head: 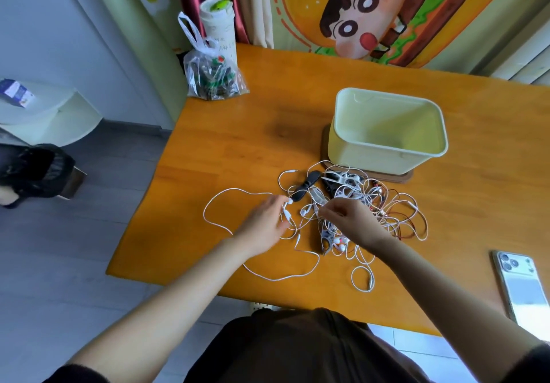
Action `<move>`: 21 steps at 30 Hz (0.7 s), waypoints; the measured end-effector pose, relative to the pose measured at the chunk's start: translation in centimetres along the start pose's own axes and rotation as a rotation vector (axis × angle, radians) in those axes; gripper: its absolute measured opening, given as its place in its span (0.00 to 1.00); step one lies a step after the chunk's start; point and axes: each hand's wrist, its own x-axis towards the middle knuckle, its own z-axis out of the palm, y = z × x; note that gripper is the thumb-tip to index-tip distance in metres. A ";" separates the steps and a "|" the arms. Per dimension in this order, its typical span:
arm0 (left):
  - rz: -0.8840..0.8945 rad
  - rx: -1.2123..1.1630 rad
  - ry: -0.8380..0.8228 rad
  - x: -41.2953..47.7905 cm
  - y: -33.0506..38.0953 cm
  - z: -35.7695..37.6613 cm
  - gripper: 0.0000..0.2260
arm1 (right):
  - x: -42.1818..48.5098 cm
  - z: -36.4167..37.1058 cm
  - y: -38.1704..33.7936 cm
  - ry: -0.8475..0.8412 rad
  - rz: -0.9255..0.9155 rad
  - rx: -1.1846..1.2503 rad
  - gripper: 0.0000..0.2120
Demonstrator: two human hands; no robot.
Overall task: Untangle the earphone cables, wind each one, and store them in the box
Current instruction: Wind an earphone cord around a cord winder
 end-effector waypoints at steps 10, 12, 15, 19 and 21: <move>0.124 -0.397 0.079 0.2 5.6 2.3 0.10 | -0.8 -1.0 -0.3 -0.044 0.182 0.230 0.12; 0.148 -0.372 0.073 0.1 6.3 2.7 0.08 | -0.6 -1.3 -0.7 -0.038 0.315 0.587 0.14; 0.200 -0.354 0.071 0.1 6.6 2.8 0.09 | 0.1 -2.0 -0.9 0.111 0.351 0.752 0.09; 0.270 -0.315 -0.182 0.2 6.4 3.5 0.10 | 1.5 -3.9 0.2 0.257 0.525 0.999 0.05; 0.226 -0.315 -0.332 1.0 5.9 3.5 0.09 | 2.2 -4.5 0.8 0.280 0.592 1.109 0.06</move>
